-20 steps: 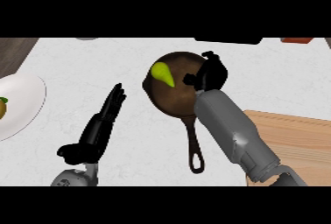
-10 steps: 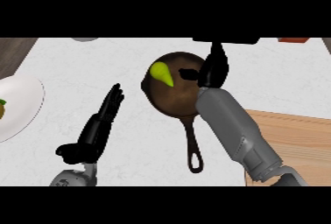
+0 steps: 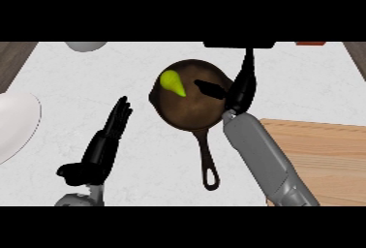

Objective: Pick the pear from the cutting board and place it in the pan

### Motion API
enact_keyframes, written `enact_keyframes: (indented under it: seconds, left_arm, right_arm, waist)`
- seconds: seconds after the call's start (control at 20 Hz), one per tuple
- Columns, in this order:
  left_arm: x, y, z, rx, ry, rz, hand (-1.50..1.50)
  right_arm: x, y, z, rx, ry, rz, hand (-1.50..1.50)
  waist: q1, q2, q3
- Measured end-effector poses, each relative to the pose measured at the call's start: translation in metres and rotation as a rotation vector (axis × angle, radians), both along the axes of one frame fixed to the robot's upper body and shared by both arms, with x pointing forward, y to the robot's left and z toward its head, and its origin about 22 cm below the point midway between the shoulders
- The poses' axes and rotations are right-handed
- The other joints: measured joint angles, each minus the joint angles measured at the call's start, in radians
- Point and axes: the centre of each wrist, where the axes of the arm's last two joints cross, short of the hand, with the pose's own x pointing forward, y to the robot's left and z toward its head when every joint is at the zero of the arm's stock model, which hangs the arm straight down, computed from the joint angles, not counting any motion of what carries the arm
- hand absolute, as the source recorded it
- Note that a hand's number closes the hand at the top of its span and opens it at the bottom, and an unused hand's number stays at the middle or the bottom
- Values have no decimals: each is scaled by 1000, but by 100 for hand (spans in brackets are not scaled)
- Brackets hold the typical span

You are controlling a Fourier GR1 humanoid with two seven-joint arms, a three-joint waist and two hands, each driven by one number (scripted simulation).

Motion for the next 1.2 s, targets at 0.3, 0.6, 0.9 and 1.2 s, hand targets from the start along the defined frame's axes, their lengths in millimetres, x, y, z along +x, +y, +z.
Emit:
enact_keyframes:
  seconds: [0.3, 0.6, 0.9, 1.2]
  left_arm:
    - [-2, 12, -7, 7, 13, 25, 0]
    - [-6, 16, 1, 8, 8, 32, 0]
    - [-3, 12, -4, 3, 11, 31, 0]
    - [0, 10, -4, 5, 4, 27, 0]
  right_arm:
    - [-47, -10, -22, 89, -37, 162, -150]
    - [-89, -14, -37, 94, -68, 252, -150]
    - [-119, -17, -41, 63, -64, 270, -150]
    - [-136, -15, -37, 42, -38, 286, -150]
  waist:
    - [-24, -6, -1]
    - [-28, -8, -2]
    - [-29, -8, -2]
    - [-28, -8, -2]
